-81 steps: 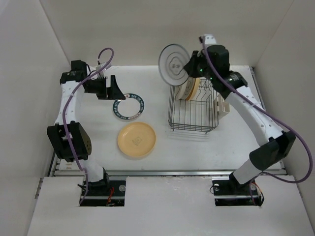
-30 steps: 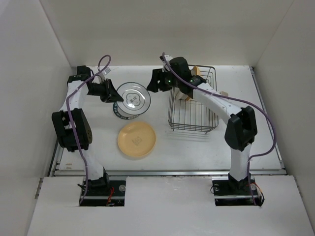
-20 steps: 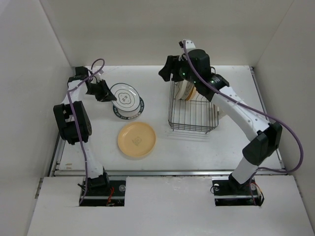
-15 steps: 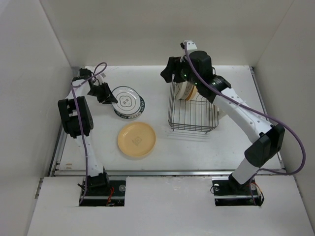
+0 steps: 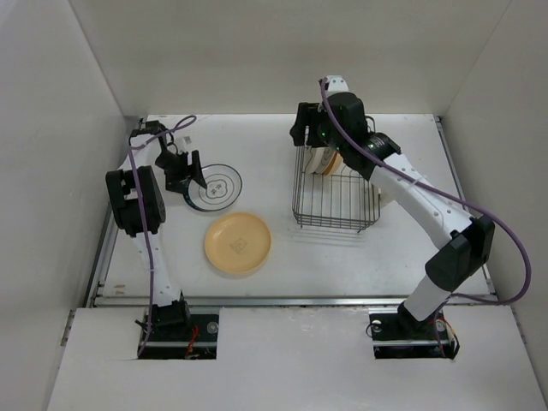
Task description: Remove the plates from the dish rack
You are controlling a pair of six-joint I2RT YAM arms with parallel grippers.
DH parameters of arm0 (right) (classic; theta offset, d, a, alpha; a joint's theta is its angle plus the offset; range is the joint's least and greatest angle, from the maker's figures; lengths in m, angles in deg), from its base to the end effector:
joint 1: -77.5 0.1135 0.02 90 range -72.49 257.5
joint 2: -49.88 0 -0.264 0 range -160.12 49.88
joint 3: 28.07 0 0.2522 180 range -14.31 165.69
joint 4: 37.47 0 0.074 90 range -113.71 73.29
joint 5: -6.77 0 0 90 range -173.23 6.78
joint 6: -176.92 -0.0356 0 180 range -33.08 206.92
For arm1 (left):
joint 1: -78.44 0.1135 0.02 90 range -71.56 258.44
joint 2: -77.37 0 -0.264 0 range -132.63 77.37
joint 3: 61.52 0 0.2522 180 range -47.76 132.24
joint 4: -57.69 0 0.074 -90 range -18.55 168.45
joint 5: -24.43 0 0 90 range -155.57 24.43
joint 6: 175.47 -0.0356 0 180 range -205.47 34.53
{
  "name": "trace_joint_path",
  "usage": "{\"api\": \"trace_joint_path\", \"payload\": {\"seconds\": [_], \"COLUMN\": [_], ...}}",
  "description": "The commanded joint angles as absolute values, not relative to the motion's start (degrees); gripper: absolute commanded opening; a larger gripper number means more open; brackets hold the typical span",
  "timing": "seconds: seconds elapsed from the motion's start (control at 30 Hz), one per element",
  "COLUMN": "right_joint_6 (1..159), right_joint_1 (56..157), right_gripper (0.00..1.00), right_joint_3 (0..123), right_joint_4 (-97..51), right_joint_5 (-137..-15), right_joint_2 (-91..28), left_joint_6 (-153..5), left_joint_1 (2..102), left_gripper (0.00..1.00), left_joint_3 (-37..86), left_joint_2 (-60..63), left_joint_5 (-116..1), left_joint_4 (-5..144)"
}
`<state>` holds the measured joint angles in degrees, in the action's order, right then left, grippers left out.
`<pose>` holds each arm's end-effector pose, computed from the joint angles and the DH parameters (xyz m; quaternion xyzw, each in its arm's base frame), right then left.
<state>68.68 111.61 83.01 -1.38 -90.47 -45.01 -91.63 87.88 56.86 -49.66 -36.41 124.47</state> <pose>0.3233 0.2136 0.4096 -0.0769 0.8142 0.2064 0.5372 0.4514 0.0575 0.1846 0.0044 0.9605 -0.2307 0.1555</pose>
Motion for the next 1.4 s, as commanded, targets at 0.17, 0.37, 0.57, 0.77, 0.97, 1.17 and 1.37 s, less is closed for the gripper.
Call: {"api": "trace_joint_path", "payload": {"seconds": [0.17, 0.37, 0.57, 0.77, 0.97, 1.17, 1.37], "right_joint_6": [63.19, 63.19, 60.12, 60.2, 61.43, 61.43, 61.43], "right_joint_1": [107.92, 107.3, 103.97, 101.59, 101.59, 101.59, 101.59], "right_gripper": [0.73, 0.73, 0.73, 0.54, 0.53, 0.37, 0.24], "right_joint_3": [89.93, 87.82, 92.03, 94.23, 97.49, 100.57, 98.55], "right_joint_4": [7.58, 7.06, 14.68, 16.8, 16.81, 18.13, 17.08], "right_joint_5": [-108.2, -107.66, -113.72, -114.78, -117.06, -119.79, -119.79], "right_joint_2": [-44.96, -44.43, -49.24, -54.09, -60.07, -63.15, -62.01], "left_joint_6": [-96.02, -93.38, -93.38, -93.91, -93.91, -93.91, -93.91], "left_joint_1": [88.2, 88.2, 88.2, 88.2, 88.2, 88.2, 88.2], "left_gripper": [0.67, 0.67, 0.68, 0.68, 0.68, 0.68, 0.68], "left_joint_3": [57.36, 57.36, 57.36, 54.21, 50.86, 50.32, 49.8], "left_joint_2": [-42.52, -39.36, -38.3, -35.15, -32.85, -32.33, -32.32], "left_joint_5": [-38.5, -42.64, -46.4, -54.84, -54.94, -54.41, -53.89], "left_joint_4": [127.62, 126.38, 126.38, 125.51, 124.19, 124.19, 124.19]}}
